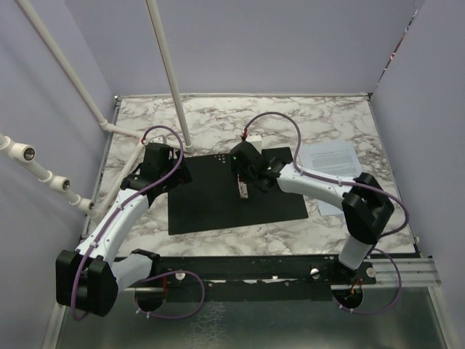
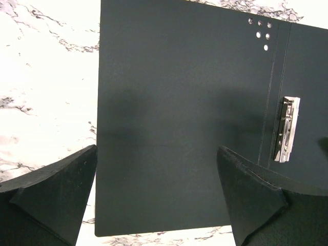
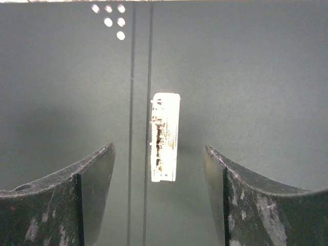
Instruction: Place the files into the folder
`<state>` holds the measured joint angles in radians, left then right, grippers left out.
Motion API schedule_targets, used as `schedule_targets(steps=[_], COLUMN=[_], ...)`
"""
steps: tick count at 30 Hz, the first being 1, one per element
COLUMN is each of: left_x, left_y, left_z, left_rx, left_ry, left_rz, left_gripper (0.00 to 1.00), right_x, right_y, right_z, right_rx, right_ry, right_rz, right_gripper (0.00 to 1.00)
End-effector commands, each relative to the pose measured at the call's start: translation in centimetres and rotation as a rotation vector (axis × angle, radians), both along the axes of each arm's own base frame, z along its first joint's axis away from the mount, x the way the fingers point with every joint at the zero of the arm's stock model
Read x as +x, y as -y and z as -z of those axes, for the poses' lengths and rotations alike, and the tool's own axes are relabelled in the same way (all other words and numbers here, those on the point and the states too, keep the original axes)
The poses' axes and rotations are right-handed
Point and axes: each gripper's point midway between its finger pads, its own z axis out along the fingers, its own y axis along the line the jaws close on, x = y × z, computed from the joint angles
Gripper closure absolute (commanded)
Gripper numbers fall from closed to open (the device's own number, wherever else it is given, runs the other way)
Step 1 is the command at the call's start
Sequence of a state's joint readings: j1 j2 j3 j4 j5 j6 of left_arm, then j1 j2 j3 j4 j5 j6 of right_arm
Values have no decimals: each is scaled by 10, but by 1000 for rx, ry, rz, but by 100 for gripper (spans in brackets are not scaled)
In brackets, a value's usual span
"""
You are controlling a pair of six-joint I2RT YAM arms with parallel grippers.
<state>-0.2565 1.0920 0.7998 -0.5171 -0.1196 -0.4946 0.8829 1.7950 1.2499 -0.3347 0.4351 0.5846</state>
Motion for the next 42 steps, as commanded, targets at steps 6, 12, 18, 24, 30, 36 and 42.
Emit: schedule_targets(steps=[6, 12, 18, 24, 30, 36, 42], left_x=[-3, -9, -22, -32, -37, -42, -46], left_y=[12, 34, 62, 76, 72, 66, 62], left_z=[1, 13, 42, 78, 98, 113, 123], left_rx=[-48, -104, -128, -109, -90, -55, -37], left_ry=[-1, -42, -103, -167, -200, -237, -267], left_rz=[65, 121, 131, 117, 95, 70, 53], left_gripper=[1, 1, 1, 1, 1, 1, 1], right_x=[-28, -59, -69, -59, -51, -47, -41], right_y=[39, 44, 34, 19, -4, -21, -21], right_z=[-63, -51, -31, -8, 1, 14, 31], right_rx=[3, 36, 85, 59, 74, 58, 0], right_ry=[39, -62, -117, -157, -181, -205, -217], right_rz=[-27, -91, -118, -119, -153, -164, -136], right_gripper=[26, 29, 46, 58, 65, 67, 70])
